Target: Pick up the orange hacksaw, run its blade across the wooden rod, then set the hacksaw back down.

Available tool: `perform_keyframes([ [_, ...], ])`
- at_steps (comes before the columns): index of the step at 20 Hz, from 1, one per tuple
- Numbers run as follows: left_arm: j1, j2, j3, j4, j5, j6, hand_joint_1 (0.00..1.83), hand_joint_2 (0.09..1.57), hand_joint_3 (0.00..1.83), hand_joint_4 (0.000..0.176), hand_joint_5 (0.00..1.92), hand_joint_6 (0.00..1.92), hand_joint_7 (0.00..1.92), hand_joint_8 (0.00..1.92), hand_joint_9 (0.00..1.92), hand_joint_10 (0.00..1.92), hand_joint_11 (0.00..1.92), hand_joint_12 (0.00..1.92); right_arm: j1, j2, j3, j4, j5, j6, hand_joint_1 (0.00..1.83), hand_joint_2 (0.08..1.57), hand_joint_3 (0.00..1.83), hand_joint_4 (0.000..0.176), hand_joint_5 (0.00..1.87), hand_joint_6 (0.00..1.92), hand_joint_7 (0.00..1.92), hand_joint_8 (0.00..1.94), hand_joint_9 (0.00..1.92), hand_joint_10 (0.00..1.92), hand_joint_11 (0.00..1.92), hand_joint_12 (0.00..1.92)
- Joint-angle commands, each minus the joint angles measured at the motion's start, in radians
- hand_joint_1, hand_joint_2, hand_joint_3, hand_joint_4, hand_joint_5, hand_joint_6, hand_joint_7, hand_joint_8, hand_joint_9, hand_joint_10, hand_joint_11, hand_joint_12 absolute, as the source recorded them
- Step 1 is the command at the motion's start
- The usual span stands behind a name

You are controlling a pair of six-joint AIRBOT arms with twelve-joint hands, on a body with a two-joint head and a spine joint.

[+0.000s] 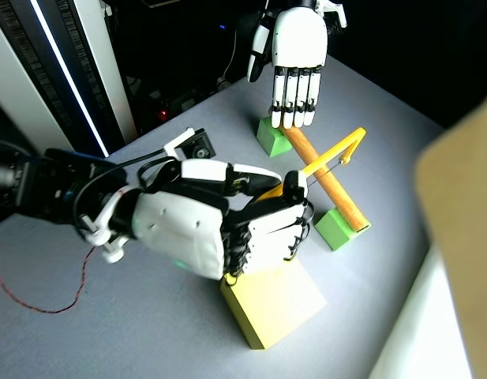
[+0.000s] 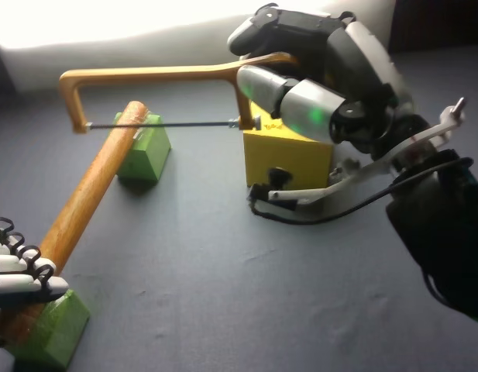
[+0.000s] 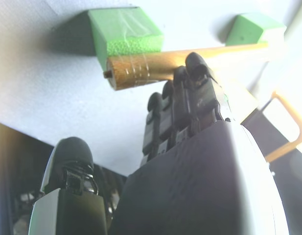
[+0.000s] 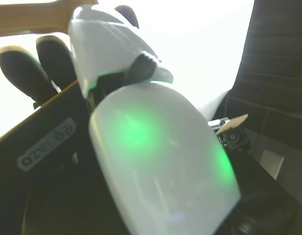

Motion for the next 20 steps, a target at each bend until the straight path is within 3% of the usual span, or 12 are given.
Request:
perform_keyframes([
  [1, -0.009, -0.001, 0.007, -0.013, -0.024, -0.001, 0.32, 1.25, 0.0, 0.0, 0.16, 0.0, 0.16, 0.0, 0.17, 0.0, 0.0, 0.42, 0.017, -0.004, 0.001, -0.044, 0.089, 0.003, 1.35, 1.22, 0.0, 0.0, 0.7, 1.13, 0.78, 1.34, 0.79, 1.53, 0.73, 1.61],
  [5, -0.008, -0.001, 0.007, -0.013, -0.023, -0.001, 0.34, 1.25, 0.0, 0.0, 0.16, 0.0, 0.15, 0.0, 0.15, 0.0, 0.0, 0.38, 0.014, -0.036, 0.0, -0.024, 0.081, -0.034, 1.36, 1.19, 0.0, 0.0, 0.75, 1.12, 0.82, 1.24, 0.84, 1.44, 0.74, 1.58],
  [8, -0.007, -0.001, 0.006, -0.013, -0.023, -0.001, 0.32, 1.26, 0.0, 0.0, 0.17, 0.0, 0.17, 0.0, 0.16, 0.0, 0.0, 0.29, 0.009, -0.048, -0.006, 0.007, 0.076, -0.074, 1.35, 1.22, 0.0, 0.0, 0.67, 1.2, 0.77, 1.34, 0.81, 1.49, 0.74, 1.55],
  [13, -0.005, -0.001, 0.006, -0.013, -0.019, -0.001, 0.33, 1.25, 0.0, 0.0, 0.18, 0.0, 0.18, 0.0, 0.18, 0.0, 0.0, 0.45, -0.006, -0.066, -0.03, 0.084, 0.102, -0.151, 1.35, 1.21, 0.0, 0.0, 0.68, 1.17, 0.77, 1.32, 0.81, 1.5, 0.72, 1.6],
  [20, -0.007, -0.001, 0.007, -0.013, -0.019, -0.001, 0.36, 1.24, 0.0, 0.0, 0.18, 0.0, 0.18, 0.0, 0.18, 0.0, 0.0, 0.41, -0.019, -0.101, -0.031, 0.108, 0.108, -0.204, 1.35, 1.21, 0.0, 0.0, 0.66, 1.2, 0.8, 1.28, 0.84, 1.45, 0.76, 1.54],
])
